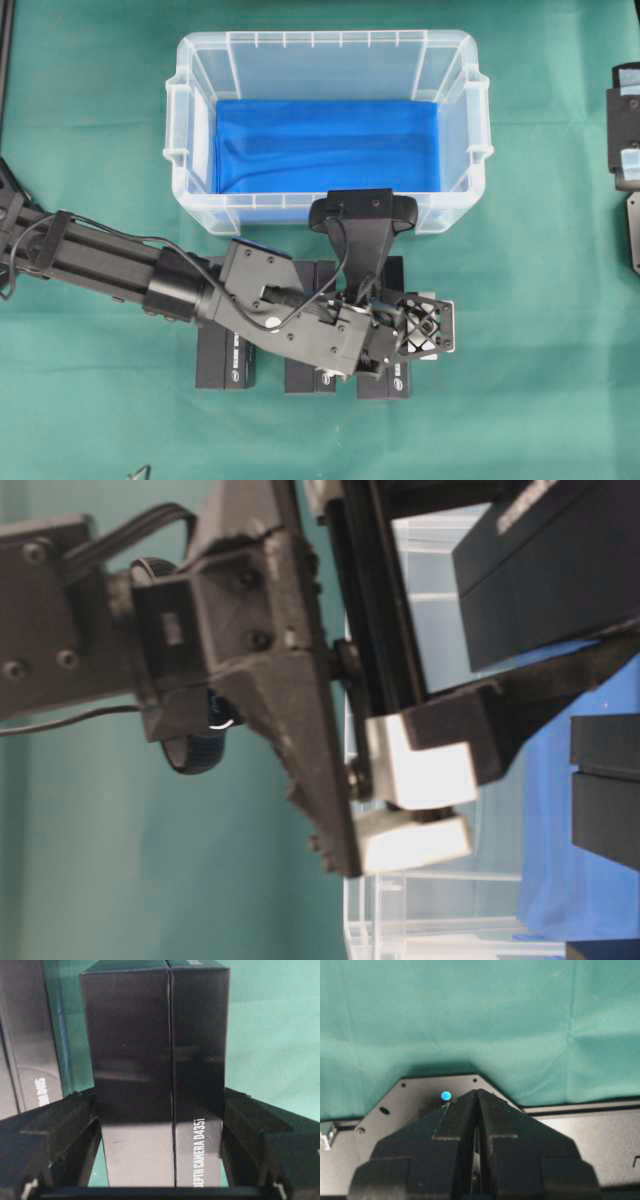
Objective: Take the box out of the case with the left arm.
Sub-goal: 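Lower the box onto the table right of the middle box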
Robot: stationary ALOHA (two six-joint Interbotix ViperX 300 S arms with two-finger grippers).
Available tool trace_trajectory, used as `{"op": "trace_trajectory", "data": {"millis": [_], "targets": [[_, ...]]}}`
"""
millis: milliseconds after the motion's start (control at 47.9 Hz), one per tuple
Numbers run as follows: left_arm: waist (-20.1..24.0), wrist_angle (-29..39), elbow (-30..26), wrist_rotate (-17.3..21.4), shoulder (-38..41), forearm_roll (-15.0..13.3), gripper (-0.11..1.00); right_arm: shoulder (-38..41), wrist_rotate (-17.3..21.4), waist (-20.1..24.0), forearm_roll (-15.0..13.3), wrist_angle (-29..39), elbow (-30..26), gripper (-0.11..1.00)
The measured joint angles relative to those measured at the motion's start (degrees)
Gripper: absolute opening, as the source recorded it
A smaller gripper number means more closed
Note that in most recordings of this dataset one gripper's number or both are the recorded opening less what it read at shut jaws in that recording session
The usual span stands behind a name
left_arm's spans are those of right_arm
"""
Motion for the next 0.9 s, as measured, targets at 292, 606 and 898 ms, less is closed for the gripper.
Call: {"op": "trace_trajectory", "data": {"millis": [292, 606, 898], "targets": [[0.79, -5.27, 0.53, -0.09, 2.90, 0.00, 0.62, 0.00, 0.00, 0.00, 0.00, -0.53, 0.18, 0.02], [0.79, -5.36, 1.41, 0.26, 3.96, 0.09, 0.62, 0.00, 0.00, 0.00, 0.00, -0.53, 0.26, 0.02], [0.79, -5.54, 1.49, 1.67, 4.04, 0.00, 0.62, 0.00, 0.00, 0.00, 0.00, -0.53, 0.26, 0.02]]}}
